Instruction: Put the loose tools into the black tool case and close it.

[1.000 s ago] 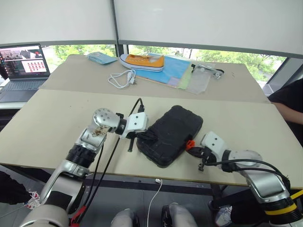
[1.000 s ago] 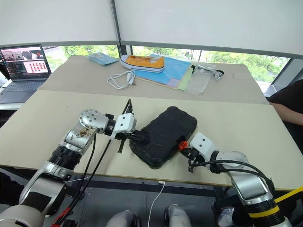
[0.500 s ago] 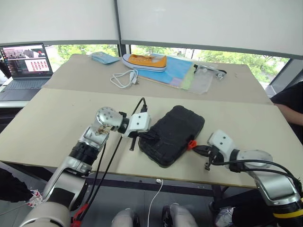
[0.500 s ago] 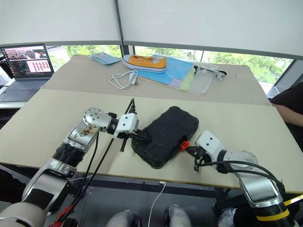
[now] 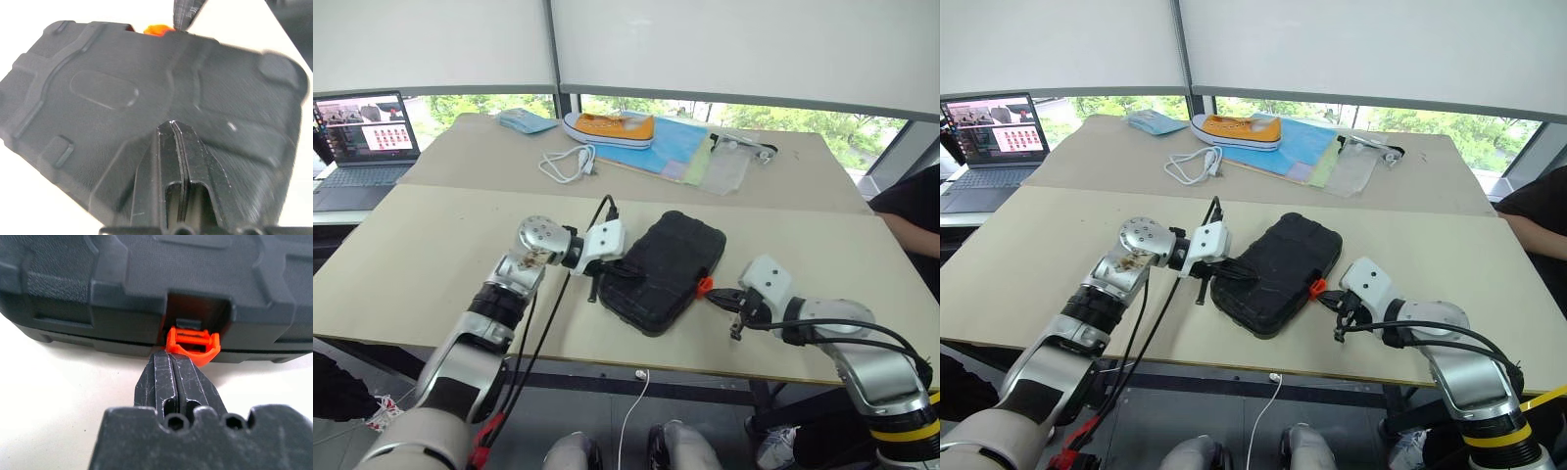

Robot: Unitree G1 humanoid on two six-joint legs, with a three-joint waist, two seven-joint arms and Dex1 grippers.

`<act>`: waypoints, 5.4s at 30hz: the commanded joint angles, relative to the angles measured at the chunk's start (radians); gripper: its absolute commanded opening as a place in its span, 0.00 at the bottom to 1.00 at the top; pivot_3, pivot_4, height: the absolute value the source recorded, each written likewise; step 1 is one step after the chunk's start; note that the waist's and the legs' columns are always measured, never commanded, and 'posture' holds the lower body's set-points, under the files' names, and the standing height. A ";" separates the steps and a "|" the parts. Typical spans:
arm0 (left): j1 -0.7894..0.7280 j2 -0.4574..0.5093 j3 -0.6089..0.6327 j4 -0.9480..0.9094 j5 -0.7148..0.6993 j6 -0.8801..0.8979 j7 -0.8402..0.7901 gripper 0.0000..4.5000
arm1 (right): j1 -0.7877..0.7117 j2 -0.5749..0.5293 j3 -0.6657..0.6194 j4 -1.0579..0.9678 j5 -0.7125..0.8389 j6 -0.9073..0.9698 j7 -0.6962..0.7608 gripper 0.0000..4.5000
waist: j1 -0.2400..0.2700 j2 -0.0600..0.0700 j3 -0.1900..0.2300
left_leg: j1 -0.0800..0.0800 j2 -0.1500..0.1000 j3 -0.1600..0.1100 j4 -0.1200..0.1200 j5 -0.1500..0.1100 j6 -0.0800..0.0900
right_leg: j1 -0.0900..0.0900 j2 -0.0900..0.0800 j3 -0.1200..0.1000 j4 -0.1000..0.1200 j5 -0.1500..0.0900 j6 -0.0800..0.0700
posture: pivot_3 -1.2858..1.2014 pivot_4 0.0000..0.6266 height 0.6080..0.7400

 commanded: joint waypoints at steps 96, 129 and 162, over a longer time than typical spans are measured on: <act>-0.067 -0.021 -0.004 0.285 0.187 -0.221 0.125 0.00 | -0.136 -0.132 0.028 0.004 0.040 0.123 0.068 0.00 | -0.004 0.000 -0.001 | 0.000 -0.001 0.000 -0.004 0.002 -0.003 | 0.001 -0.007 -0.001 -0.005 -0.001 -0.002 | 0.52 0.24 0.84; -0.067 -0.038 -0.031 0.284 0.212 -0.254 0.107 0.00 | -0.167 0.084 0.052 0.073 -0.014 0.035 -0.058 0.00 | -0.015 0.000 -0.001 | 0.000 -0.001 0.000 -0.003 0.002 -0.003 | 0.001 -0.007 -0.001 -0.004 -0.001 -0.002 | 0.52 0.24 0.84; -0.034 -0.087 -0.056 0.274 0.258 -0.283 0.084 0.00 | -0.249 0.054 0.129 0.116 -0.149 -0.093 -0.007 0.00 | -0.014 0.001 -0.002 | 0.001 -0.001 0.000 -0.003 0.002 -0.003 | 0.002 -0.007 -0.001 -0.004 -0.001 -0.001 | 0.52 0.24 0.84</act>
